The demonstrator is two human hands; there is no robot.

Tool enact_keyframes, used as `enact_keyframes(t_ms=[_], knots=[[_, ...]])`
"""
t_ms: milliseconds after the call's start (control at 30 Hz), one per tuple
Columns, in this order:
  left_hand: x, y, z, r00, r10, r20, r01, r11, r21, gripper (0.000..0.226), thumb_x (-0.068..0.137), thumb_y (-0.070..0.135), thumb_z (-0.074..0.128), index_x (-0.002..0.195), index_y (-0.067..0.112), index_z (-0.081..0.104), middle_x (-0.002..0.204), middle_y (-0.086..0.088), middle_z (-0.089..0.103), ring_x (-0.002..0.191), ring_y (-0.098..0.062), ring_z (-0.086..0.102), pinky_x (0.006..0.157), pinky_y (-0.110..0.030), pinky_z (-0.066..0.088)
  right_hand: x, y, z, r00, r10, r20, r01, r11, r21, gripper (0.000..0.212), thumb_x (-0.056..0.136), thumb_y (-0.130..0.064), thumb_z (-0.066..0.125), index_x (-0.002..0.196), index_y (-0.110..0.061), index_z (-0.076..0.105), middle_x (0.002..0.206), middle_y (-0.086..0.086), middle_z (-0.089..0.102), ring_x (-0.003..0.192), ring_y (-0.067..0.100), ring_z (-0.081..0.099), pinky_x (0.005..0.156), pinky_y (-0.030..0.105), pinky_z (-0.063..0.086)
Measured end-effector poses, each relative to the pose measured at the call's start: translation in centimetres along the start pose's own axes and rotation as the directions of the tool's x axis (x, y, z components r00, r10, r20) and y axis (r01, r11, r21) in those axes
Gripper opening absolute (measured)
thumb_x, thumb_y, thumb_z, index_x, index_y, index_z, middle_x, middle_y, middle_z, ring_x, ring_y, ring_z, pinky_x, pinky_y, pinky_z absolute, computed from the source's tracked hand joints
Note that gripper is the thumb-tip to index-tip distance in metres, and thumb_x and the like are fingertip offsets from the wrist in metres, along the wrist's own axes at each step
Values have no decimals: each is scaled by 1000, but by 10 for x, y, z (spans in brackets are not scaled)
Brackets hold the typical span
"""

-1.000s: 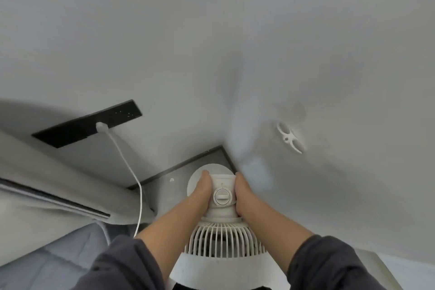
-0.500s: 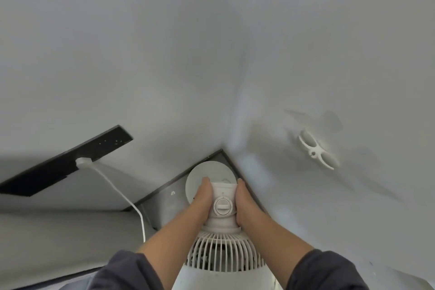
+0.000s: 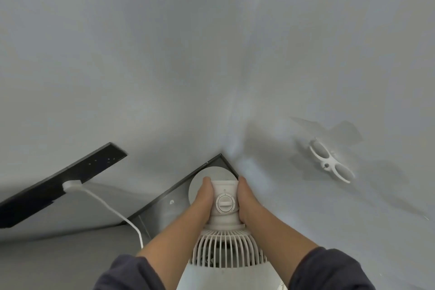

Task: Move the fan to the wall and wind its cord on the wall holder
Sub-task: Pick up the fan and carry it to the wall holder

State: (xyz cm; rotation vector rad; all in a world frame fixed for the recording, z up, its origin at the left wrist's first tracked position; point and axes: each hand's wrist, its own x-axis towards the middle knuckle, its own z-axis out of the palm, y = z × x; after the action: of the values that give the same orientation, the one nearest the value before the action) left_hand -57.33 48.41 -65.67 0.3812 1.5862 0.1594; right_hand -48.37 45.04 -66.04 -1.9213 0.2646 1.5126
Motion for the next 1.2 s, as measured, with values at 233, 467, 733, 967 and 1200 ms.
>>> enact_keyframes(t_ms=[233,467,733,967,1200], knots=[[15,16,6,1000,24,-18,-24,999,-23,67,82,55,33,120,10,65,115,-19,68,108,-35,64,103,-47,46,7,-22,5,1000,9,-2,-9,1000,-24,61,88,-62,39,118,-14,63,111,13,67,98,30,64,89,38,51],[24,40,10,999,44,11,-44,999,10,66,83,55,29,116,11,66,113,-19,68,105,-34,64,101,-47,47,23,-44,10,1000,6,17,-5,996,-89,65,91,-62,31,122,-12,61,116,15,65,104,31,62,98,44,48],[52,40,11,995,98,-3,-97,988,120,84,80,63,19,134,10,54,133,-18,58,123,-33,54,110,-46,37,41,-46,16,999,-41,-35,35,986,-166,79,80,-65,25,133,-14,53,134,13,56,121,30,52,107,44,38],[11,51,0,967,231,-108,-173,906,387,58,102,34,15,135,-1,48,141,-22,48,130,-34,46,110,-39,34,40,-47,16,996,-84,-1,79,941,-329,55,93,-51,26,121,-13,55,112,11,56,103,26,54,96,35,41],[-13,45,-19,892,449,-45,-300,666,683,46,102,29,27,124,-3,51,126,-24,56,117,-36,52,90,-34,40,6,-52,-18,986,-161,48,168,944,-283,31,96,-29,32,92,-8,54,83,7,51,71,21,46,60,27,33]])
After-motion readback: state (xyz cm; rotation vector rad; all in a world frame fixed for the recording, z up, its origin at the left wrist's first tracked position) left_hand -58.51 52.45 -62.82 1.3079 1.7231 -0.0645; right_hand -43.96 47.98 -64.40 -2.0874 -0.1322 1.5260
